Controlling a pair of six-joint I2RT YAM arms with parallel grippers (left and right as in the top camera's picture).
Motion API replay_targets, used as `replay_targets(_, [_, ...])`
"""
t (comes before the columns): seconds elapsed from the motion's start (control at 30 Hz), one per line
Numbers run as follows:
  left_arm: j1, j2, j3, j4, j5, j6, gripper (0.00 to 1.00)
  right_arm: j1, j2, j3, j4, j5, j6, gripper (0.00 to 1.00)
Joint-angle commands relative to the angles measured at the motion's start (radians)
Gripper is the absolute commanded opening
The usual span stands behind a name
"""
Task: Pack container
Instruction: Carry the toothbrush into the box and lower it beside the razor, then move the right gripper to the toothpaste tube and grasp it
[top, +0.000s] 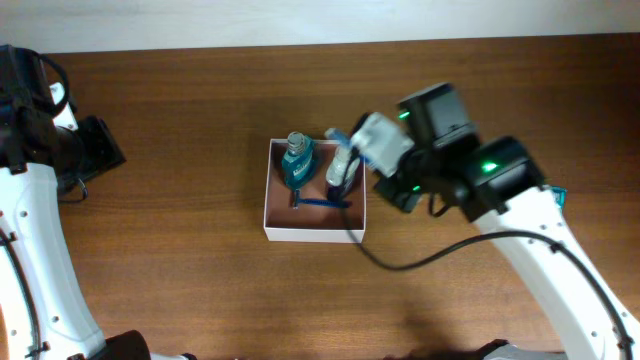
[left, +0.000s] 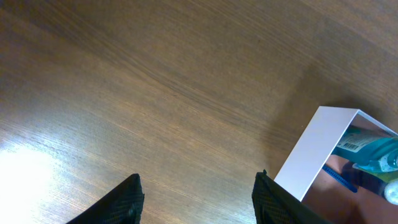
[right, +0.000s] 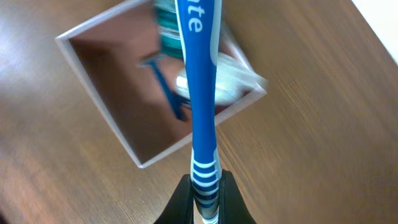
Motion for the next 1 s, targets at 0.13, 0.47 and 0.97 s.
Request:
replay_targets(0.13, [0.003,0.007,-0.004,-0.001,0.005,0.017,0.57,0.193,0.151,0.002,0.012,0.002,-0.223,0.04])
replay_targets(0.47, [0.003,0.007,-0.004,-0.005,0.004,0.017,0.57,0.208,0.386,0.002,0.129,0.016,-0.245,0.04])
replay_targets(0.97, [0.003,0.007,-0.004,-0.005,0.005,0.017,0.57,0.146,0.466,0.002,0.134,0.012,-0.215,0.44])
